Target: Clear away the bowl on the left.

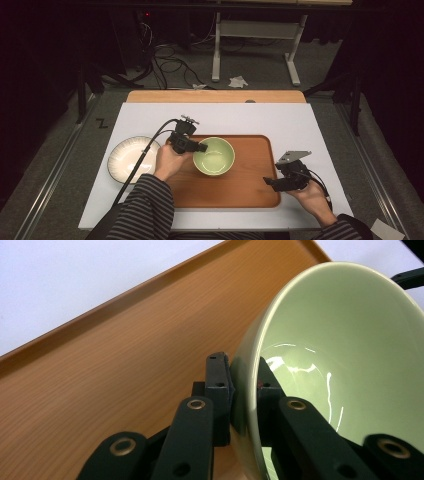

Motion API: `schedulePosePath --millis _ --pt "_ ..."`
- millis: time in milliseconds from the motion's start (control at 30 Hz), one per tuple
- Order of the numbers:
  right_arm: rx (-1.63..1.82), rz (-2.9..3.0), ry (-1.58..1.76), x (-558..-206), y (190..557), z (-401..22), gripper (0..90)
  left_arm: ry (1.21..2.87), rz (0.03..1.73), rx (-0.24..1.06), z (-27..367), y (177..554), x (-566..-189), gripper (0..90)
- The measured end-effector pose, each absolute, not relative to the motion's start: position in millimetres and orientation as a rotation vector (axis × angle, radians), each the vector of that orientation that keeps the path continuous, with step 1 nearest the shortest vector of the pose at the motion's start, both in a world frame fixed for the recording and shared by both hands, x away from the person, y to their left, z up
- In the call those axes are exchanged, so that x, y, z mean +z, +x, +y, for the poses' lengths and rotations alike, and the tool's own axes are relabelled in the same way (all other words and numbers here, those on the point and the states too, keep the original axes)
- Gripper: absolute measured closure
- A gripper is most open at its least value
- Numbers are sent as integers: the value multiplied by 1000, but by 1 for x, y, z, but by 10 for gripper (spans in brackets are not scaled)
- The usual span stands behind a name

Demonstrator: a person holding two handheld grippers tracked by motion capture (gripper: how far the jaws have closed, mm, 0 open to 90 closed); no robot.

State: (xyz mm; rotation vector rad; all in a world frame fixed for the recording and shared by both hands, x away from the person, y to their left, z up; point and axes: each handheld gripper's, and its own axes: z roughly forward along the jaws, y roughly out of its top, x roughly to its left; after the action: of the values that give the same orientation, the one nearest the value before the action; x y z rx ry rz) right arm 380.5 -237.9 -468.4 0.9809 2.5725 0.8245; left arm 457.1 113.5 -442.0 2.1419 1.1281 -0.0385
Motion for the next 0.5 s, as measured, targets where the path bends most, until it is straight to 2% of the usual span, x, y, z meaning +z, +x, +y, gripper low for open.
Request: schedulePosePath --millis 500 --pt "830 2579 985 -469 381 -237 323 2168 1165 -54 99 471 -461 828"
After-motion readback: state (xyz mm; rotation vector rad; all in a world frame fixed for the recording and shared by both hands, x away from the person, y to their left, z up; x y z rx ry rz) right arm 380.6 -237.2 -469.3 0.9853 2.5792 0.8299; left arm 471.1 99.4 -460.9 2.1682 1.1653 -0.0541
